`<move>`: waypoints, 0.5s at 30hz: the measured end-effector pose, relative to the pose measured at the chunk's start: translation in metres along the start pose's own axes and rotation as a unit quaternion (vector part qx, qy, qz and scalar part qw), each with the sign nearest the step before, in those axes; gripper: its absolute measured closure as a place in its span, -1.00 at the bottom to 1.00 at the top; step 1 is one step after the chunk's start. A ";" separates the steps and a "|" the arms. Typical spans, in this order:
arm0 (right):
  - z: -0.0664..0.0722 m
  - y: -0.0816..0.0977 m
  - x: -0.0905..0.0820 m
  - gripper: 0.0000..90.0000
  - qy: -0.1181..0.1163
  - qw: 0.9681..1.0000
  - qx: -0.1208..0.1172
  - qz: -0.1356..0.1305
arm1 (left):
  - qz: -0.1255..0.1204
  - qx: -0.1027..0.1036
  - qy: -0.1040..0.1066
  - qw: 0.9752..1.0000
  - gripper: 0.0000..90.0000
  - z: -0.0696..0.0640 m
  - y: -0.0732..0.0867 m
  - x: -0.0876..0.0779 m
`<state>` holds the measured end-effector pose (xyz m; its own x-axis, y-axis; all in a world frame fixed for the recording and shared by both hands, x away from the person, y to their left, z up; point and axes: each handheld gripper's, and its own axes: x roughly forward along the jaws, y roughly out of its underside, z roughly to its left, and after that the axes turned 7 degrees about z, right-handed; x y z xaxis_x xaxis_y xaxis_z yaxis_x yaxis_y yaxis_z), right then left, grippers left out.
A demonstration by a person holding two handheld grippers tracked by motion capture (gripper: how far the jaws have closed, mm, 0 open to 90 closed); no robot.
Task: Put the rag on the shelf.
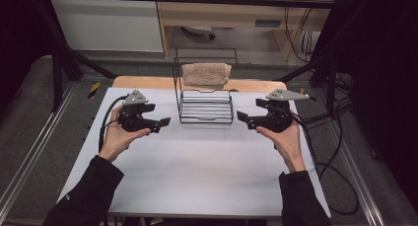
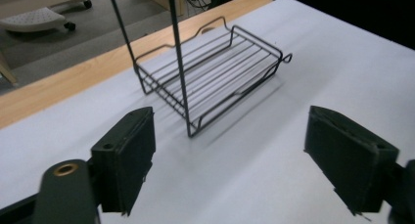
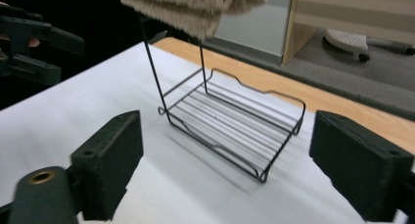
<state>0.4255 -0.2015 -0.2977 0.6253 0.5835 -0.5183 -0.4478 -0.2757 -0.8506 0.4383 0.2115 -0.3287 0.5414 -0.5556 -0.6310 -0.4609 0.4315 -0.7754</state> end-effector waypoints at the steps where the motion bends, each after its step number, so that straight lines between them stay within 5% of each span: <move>1: 0.000 0.004 -0.001 -0.77 0.000 1.000 -0.001 0.003 | 0.000 -0.003 -0.002 1.000 -0.61 0.001 0.008 -0.001; 7: -0.001 0.026 -0.002 -0.87 -0.004 1.000 -0.002 0.020 | 0.006 -0.020 -0.009 1.000 -0.76 0.004 0.040 0.000; 15: -0.001 0.063 0.005 -0.97 -0.008 0.999 0.004 0.036 | 0.019 -0.034 0.008 0.999 -0.79 0.004 0.075 0.004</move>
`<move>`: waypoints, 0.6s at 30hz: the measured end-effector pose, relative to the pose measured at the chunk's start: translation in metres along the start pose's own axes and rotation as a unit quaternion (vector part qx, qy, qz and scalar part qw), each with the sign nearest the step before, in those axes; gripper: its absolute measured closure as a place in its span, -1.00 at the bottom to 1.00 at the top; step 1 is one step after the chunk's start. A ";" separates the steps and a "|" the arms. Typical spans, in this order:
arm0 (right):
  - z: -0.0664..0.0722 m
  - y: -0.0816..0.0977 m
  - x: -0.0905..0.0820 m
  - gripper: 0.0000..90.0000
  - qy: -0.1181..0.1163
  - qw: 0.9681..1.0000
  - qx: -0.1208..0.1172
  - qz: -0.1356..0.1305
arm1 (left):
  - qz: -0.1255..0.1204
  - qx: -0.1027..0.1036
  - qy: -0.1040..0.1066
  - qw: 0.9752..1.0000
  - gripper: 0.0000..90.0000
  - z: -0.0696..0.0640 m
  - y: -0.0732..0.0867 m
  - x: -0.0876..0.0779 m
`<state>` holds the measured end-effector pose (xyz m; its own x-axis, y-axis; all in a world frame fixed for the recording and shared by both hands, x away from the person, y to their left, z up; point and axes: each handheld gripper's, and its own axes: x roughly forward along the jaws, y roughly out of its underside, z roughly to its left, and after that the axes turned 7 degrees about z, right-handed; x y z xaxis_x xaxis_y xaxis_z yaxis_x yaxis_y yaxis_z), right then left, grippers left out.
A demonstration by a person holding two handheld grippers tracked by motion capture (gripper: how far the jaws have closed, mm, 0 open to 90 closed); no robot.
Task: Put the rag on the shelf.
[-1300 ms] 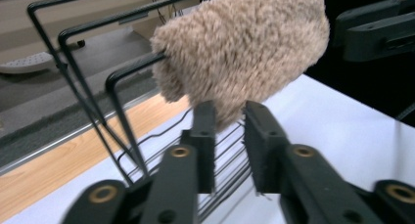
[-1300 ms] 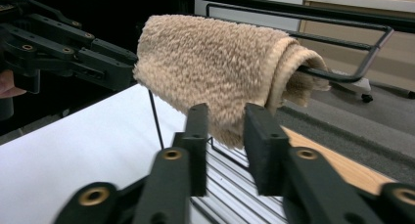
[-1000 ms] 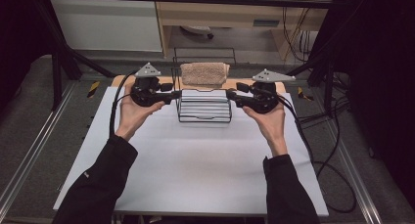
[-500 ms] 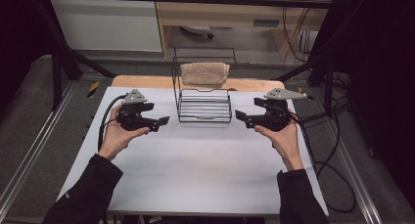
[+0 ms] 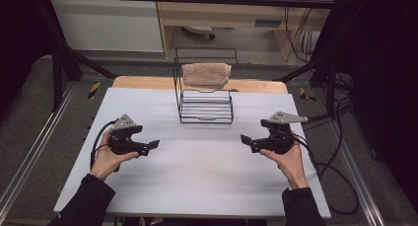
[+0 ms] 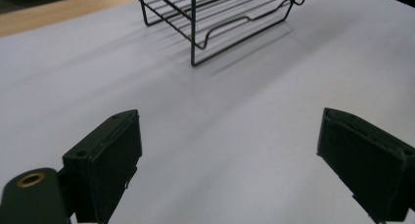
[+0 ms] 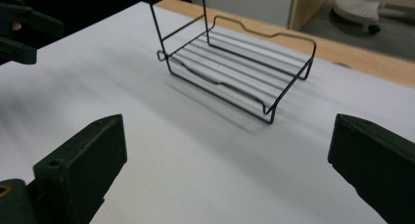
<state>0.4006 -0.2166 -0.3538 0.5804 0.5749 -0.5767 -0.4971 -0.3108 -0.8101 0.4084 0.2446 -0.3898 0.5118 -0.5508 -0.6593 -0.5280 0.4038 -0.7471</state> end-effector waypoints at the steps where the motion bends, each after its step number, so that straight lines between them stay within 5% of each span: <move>1: 0.000 0.005 0.001 -0.97 -0.002 1.000 0.002 0.004 | 0.002 0.001 0.002 1.000 -0.79 0.000 0.004 0.000; 18: -0.019 0.084 -0.001 -0.99 -0.003 0.998 0.044 0.038 | 0.017 -0.004 -0.005 1.000 -0.80 0.004 0.058 -0.004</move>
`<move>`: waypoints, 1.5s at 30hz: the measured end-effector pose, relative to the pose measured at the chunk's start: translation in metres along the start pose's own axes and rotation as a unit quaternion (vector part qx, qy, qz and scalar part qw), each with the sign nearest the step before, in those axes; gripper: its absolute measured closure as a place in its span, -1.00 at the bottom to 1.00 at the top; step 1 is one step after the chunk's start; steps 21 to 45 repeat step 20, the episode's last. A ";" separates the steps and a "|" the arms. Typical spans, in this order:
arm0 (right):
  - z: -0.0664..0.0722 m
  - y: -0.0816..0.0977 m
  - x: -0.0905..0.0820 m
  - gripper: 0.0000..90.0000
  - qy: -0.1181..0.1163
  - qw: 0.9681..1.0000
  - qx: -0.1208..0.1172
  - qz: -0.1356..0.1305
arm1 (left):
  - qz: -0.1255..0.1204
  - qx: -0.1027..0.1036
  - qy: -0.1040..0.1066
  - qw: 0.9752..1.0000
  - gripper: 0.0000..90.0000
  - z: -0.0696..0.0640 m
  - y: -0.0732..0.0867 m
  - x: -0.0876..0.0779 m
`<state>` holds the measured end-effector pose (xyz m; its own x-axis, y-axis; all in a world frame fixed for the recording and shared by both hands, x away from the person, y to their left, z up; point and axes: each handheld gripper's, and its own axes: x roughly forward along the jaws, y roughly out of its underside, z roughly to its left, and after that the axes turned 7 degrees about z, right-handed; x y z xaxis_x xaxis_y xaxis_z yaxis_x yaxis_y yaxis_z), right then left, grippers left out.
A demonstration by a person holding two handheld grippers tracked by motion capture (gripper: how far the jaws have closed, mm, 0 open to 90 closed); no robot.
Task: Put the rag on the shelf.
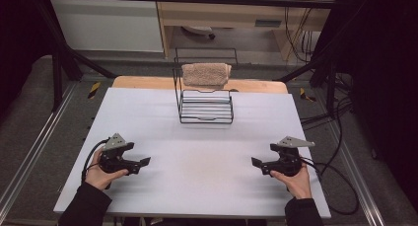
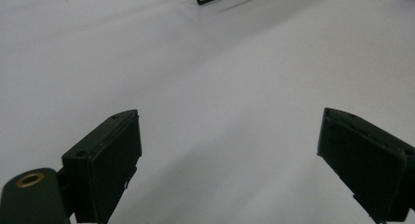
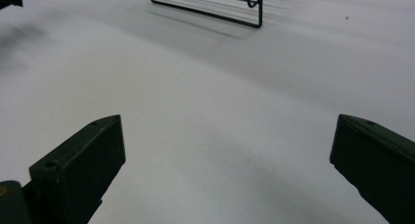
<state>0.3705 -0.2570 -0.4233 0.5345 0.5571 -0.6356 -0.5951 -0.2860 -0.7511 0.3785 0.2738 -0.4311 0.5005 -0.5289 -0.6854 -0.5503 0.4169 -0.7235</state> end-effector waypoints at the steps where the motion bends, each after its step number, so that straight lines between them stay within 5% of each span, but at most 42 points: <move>1: -0.001 0.004 -0.001 -0.99 0.002 1.000 0.001 0.002 | -0.002 -0.001 -0.001 1.000 -0.80 0.000 0.002 0.000; 11: -0.010 0.035 -0.011 -0.98 -0.004 1.000 0.005 0.009 | 0.007 0.014 -0.002 1.000 -0.80 -0.002 0.019 -0.001; 45: -0.009 0.037 -0.009 -0.98 0.001 1.000 0.003 0.017 | 0.004 0.003 0.004 1.000 -0.80 0.001 0.024 -0.002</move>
